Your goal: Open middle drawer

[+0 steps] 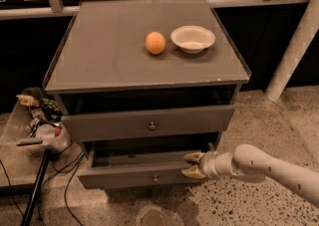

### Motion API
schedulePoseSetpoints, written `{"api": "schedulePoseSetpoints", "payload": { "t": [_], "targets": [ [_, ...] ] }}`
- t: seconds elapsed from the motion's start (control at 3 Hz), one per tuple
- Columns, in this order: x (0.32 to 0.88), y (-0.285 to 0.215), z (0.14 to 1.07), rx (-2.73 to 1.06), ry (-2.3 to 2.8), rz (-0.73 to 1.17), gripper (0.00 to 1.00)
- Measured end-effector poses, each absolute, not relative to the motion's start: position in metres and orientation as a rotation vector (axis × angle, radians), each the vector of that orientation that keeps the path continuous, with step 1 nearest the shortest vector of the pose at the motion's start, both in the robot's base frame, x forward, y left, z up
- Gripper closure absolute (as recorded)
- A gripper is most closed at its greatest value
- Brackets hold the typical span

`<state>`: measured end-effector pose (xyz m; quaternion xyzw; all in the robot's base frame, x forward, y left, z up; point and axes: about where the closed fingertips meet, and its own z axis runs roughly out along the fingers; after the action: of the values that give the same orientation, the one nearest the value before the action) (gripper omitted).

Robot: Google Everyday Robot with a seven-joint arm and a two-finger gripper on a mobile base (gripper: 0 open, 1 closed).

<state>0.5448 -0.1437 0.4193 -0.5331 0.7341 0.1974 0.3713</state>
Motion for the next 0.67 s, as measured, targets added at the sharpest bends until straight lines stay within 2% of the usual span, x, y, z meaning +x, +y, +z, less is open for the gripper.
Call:
{"api": "schedulePoseSetpoints", "payload": {
  "t": [0.67],
  "targets": [
    [0.5339, -0.1463, 0.4189, -1.355, 1.882, 0.511, 1.00]
  ]
}}
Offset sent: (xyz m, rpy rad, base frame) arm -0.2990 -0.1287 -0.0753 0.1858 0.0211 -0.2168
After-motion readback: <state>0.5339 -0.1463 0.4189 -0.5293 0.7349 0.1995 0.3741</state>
